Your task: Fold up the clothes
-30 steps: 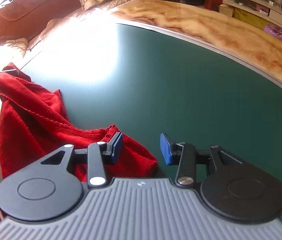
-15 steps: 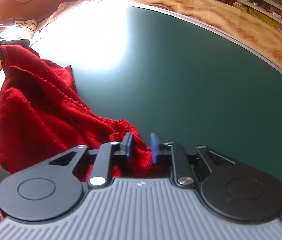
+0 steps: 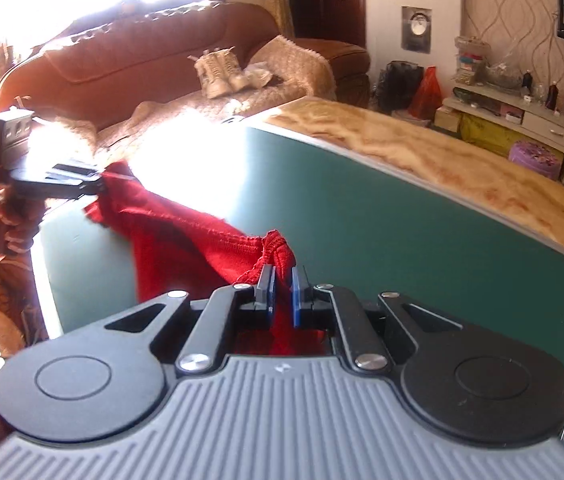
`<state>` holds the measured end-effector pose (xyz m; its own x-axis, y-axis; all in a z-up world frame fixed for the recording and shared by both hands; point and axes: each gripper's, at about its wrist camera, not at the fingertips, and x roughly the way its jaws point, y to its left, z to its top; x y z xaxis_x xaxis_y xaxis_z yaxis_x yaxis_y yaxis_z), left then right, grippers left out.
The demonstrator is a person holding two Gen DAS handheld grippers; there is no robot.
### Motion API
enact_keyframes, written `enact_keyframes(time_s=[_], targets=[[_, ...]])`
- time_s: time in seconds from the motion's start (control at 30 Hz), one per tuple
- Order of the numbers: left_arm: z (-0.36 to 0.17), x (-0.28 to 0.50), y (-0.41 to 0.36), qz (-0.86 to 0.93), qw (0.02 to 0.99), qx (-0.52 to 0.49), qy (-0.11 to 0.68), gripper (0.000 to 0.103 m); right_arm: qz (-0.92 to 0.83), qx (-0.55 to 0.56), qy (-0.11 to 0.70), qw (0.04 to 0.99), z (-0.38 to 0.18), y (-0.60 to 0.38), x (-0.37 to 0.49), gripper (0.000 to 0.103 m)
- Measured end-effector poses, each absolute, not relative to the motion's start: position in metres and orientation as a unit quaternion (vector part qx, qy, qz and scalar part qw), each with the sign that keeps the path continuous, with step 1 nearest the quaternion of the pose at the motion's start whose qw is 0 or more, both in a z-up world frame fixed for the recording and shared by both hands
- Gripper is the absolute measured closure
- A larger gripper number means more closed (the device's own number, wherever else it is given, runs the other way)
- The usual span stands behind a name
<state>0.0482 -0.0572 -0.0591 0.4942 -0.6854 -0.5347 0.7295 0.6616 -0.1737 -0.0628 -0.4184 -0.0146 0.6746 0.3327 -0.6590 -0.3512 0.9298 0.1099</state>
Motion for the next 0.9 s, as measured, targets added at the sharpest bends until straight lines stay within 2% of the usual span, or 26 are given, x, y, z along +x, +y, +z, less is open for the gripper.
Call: enact_keyframes(time_s=[0.13,0.2,0.27,0.33,0.5,0.6,0.73,0.9], targets=[[-0.066,0.036,-0.044,-0.393,0.865,0.038,0.309,0.091,0.24,-0.032,0.415,0.877,-0.03,-0.385,-0.1,0.091],[-0.071,0.034,-0.04,-0.383,0.866,0.03,0.32,0.091,0.222,-0.042,0.429,0.875,-0.047,-0.371,-0.105,0.086],[-0.074,0.032,-0.039,-0.372,0.869,0.026,0.326,0.091,0.213,-0.057,0.444,0.868,-0.064,-0.359,-0.102,0.067],[-0.072,0.029,-0.037,-0.364,0.874,0.022,0.322,0.091,0.213,-0.075,0.453,0.863,-0.074,-0.349,-0.098,0.062],[-0.066,0.027,-0.032,-0.358,0.877,0.008,0.32,0.091,0.207,-0.125,0.424,0.873,-0.073,-0.329,-0.098,0.062],[-0.065,0.028,-0.032,-0.358,0.878,0.009,0.319,0.091,0.183,-0.228,0.375,0.88,-0.073,-0.309,-0.11,0.062],[-0.065,0.029,-0.032,-0.356,0.878,0.008,0.32,0.091,0.204,-0.351,0.354,0.843,-0.09,-0.284,-0.121,0.062],[-0.063,0.028,-0.032,-0.355,0.878,0.01,0.32,0.091,0.235,-0.365,0.353,0.829,-0.093,-0.28,-0.112,0.062]])
